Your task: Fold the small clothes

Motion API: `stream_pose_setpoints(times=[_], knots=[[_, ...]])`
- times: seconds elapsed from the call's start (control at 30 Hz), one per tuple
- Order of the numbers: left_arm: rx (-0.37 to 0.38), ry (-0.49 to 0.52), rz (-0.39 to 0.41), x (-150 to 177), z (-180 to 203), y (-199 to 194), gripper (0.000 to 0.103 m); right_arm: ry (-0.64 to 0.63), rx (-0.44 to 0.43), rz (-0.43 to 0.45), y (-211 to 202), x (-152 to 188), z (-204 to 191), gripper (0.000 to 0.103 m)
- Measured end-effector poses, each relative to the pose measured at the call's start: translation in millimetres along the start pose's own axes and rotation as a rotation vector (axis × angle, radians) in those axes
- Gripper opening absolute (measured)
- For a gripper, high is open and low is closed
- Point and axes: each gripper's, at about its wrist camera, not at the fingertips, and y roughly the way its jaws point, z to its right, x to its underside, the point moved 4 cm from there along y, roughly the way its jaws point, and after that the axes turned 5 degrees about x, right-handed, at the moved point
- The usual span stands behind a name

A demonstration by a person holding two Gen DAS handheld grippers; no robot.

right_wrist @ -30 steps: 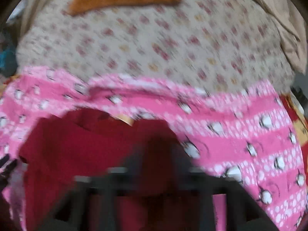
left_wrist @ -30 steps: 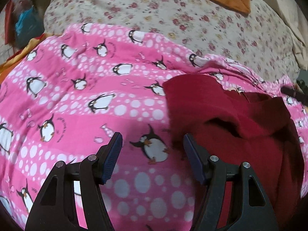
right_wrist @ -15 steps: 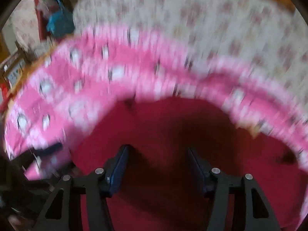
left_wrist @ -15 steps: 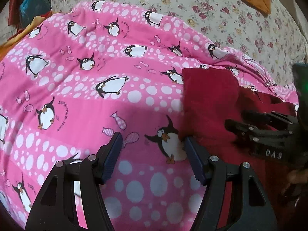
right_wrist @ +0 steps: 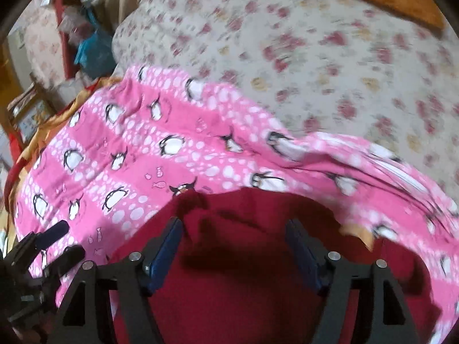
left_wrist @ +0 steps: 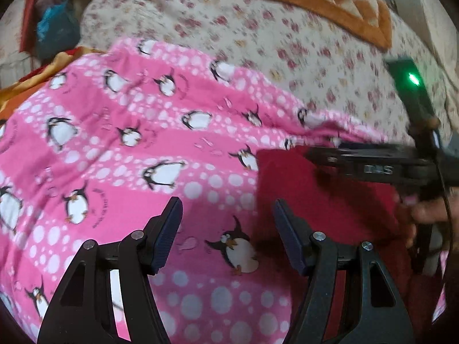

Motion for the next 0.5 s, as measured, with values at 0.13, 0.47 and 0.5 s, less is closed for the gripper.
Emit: stream_pose_setpoints(times=[0.13, 0.47, 0.5], knots=[[-0.059, 0.029, -0.108, 14.7, -0.6, 24.8, 0.066, -0.147, -0.03, -0.107, 36.3, 10.2, -19.2, 0.046], [-0.043, -0.008, -0.109, 16.3, -2.1, 29.4, 0.066, -0.123, 0.182, 0.031, 23.9, 2.5, 0.0, 0.005], [-0.042, -0.011, -0.109, 16.3, -1.9, 29.3, 0.066, -0.101, 0.184, -0.001, 32.6, 5.1, 4.1, 0.005]])
